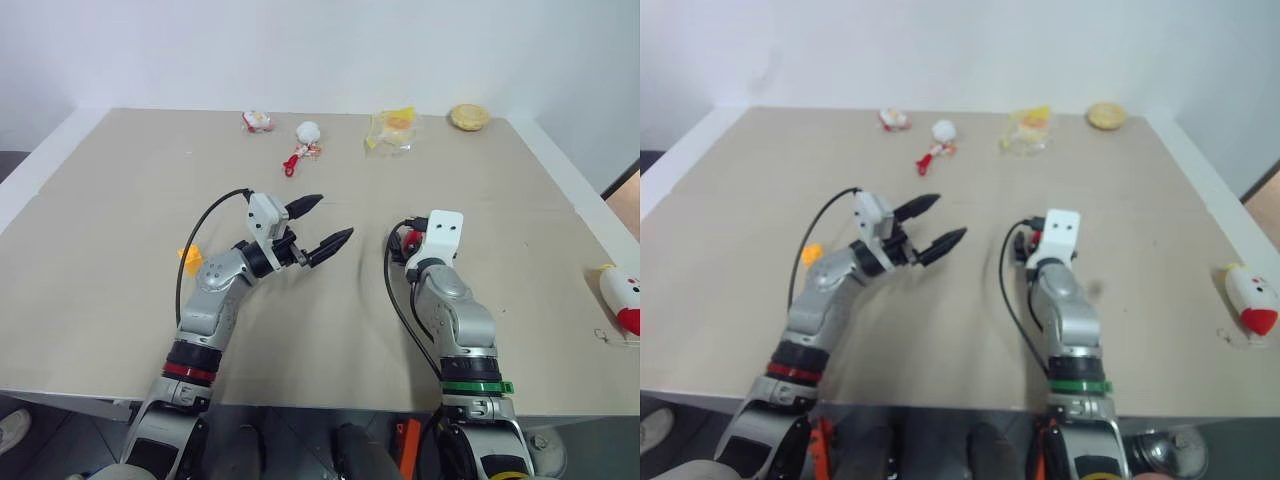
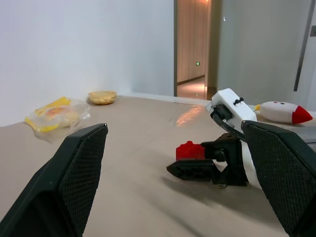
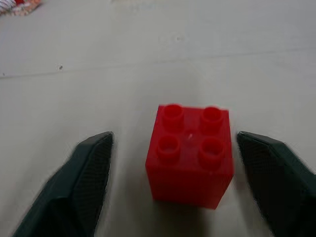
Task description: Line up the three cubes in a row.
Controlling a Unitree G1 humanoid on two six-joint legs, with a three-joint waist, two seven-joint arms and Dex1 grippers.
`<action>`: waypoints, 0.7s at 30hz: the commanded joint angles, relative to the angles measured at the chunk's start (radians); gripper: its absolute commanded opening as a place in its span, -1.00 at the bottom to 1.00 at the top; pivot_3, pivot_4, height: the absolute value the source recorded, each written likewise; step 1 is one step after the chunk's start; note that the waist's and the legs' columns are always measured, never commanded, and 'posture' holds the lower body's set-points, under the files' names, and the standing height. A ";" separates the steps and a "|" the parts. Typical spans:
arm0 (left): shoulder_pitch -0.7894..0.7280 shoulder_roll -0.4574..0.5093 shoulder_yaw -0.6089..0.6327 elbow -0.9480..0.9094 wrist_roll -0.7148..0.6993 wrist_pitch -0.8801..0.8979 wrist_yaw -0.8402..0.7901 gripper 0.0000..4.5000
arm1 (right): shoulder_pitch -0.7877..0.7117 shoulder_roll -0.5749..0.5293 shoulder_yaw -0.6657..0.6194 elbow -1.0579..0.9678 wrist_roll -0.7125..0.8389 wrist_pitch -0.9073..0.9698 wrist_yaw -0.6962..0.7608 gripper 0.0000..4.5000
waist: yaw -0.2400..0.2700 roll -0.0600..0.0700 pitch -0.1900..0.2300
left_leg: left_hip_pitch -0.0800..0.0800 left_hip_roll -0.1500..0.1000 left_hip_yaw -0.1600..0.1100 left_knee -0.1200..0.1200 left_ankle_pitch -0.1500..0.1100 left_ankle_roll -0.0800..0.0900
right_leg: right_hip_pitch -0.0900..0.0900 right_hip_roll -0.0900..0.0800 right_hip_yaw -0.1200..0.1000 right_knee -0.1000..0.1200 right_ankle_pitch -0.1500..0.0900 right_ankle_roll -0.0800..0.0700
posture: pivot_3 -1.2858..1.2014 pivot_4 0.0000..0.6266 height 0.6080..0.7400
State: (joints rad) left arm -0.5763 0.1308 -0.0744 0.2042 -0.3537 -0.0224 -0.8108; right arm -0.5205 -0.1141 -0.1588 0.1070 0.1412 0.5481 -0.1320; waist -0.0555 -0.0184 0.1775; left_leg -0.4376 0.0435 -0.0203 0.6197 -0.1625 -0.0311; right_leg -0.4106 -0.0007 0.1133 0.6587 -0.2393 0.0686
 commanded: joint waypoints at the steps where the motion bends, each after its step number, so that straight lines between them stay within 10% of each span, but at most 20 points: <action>1: -0.005 -0.003 0.005 -0.049 -0.005 -0.004 0.008 1.00 | -0.033 0.004 -0.012 0.000 -0.007 -0.027 -0.009 0.15 | 0.000 0.000 0.000 | 0.000 0.000 0.000 0.000 0.000 0.000 | 0.000 0.000 0.000 0.000 0.000 0.000 | 0.03 -0.52 1.00; 5: -0.006 -0.003 0.004 -0.049 -0.007 -0.004 0.007 1.00 | -0.036 0.006 -0.018 0.003 -0.007 -0.030 -0.010 -0.44 | 0.000 0.000 0.000 | 0.000 0.000 0.000 0.000 0.000 0.000 | 0.000 0.000 0.000 0.000 0.000 0.000 | 0.03 -0.52 1.00; 12: 0.003 0.002 -0.001 -0.066 -0.031 0.017 -0.025 1.00 | -0.017 -0.036 -0.009 -0.057 0.030 -0.032 0.097 -0.43 | 0.000 0.000 0.000 | 0.000 0.000 0.000 0.000 0.000 0.000 | 0.000 0.000 0.000 0.000 0.000 0.000 | 0.03 -0.52 1.00; 21: 0.095 0.179 0.002 -0.152 -0.112 0.100 -0.267 1.00 | 0.033 -0.400 0.091 -0.228 0.324 -0.019 0.938 -0.43 | -0.003 0.000 0.000 | 0.000 0.001 0.000 -0.001 0.000 0.000 | 0.000 0.001 0.000 0.000 -0.001 -0.001 | 0.03 -0.52 1.00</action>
State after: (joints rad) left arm -0.4914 0.2822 -0.0801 0.0984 -0.4337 0.0674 -1.0152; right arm -0.4975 -0.4684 -0.0942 -0.0504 0.3977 0.5362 0.6144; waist -0.0581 -0.0182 0.1778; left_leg -0.4372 0.0442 -0.0206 0.6183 -0.1627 -0.0310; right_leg -0.4105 -0.0002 0.1125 0.6586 -0.2413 0.0673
